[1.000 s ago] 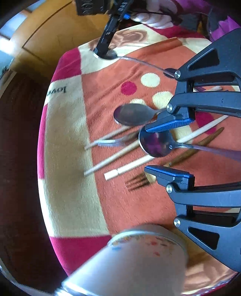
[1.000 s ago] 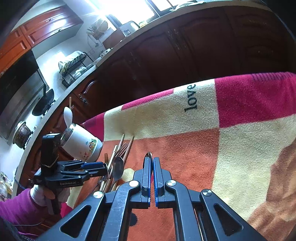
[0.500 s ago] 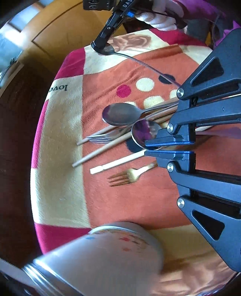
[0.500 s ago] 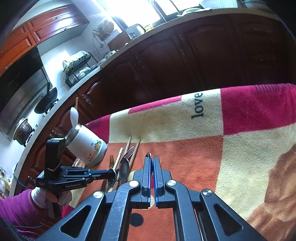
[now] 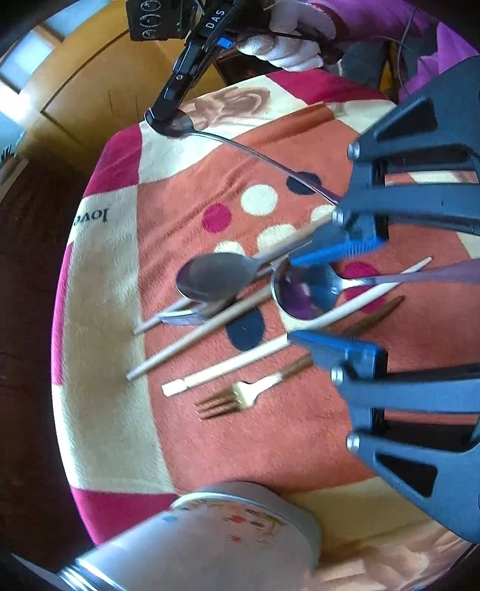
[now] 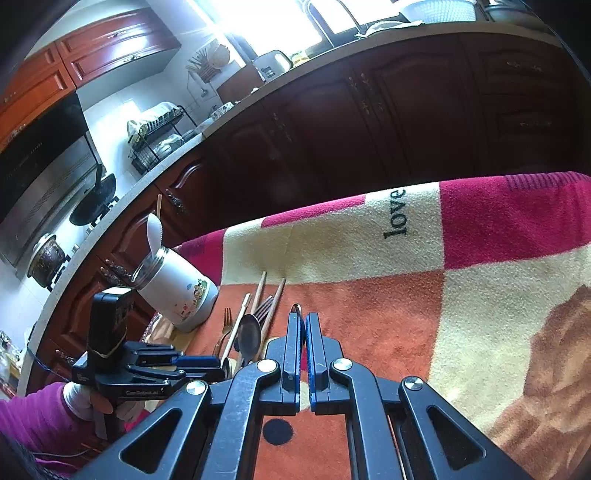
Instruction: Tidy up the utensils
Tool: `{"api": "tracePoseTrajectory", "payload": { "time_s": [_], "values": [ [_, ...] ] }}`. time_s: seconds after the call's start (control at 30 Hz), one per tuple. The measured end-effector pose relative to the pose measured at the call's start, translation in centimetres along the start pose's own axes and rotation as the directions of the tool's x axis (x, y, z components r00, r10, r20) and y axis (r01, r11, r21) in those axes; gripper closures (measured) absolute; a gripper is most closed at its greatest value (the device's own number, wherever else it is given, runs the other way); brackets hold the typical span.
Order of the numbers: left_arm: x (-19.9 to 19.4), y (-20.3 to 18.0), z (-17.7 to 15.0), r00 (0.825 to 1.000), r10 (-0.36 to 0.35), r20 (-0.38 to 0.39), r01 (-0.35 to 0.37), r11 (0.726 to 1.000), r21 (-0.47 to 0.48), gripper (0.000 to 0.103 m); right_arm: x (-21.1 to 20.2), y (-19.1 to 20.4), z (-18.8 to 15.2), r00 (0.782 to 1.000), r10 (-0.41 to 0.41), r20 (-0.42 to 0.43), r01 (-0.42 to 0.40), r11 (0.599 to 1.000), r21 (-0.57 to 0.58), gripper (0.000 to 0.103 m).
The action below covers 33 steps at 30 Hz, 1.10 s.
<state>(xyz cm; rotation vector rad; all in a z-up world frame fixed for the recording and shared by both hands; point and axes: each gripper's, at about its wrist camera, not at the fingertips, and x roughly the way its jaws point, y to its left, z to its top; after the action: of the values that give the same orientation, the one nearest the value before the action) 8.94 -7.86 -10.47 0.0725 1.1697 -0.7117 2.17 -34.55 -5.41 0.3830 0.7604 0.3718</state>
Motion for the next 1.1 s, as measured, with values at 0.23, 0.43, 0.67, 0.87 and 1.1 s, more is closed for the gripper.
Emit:
{"api": "tracePoseTrajectory", "payload": {
  "time_s": [0.23, 0.43, 0.67, 0.87, 1.1],
  "values": [
    [1.0, -0.6, 1.1, 1.000, -0.002, -0.029, 0.004, 0.997, 0.082, 0.065, 0.0, -0.6, -0.3, 1.000, -0.002, -0.002, 0.002, 1.000, 0.021, 0.101],
    [1.0, -1.2, 0.9, 0.999, 0.013, -0.050, -0.005, 0.990, 0.141, 0.065, -0.1, -0.7, -0.3, 1.000, 0.000, 0.000, 0.000, 1.000, 0.026, 0.101],
    [-0.9, -0.6, -1.0, 0.999, 0.047, 0.007, -0.047, 0.997, 0.054, 0.066, -0.3, -0.1, -0.1, 1.000, -0.003, 0.012, 0.003, 1.000, 0.013, 0.101],
    [-3.5, -0.1, -1.4, 0.994, 0.045, 0.096, -0.042, 0.999, -0.035, 0.066, -1.2, 1.5, 0.2, 0.999, -0.010, 0.030, 0.010, 1.000, -0.028, 0.100],
    [-6.9, 0.9, -1.6, 0.977, 0.061, 0.206, -0.029, 0.987, -0.156, 0.066, -2.2, 3.8, 0.9, 0.998, -0.020, 0.064, 0.026, 0.995, -0.092, 0.099]
  ]
}}
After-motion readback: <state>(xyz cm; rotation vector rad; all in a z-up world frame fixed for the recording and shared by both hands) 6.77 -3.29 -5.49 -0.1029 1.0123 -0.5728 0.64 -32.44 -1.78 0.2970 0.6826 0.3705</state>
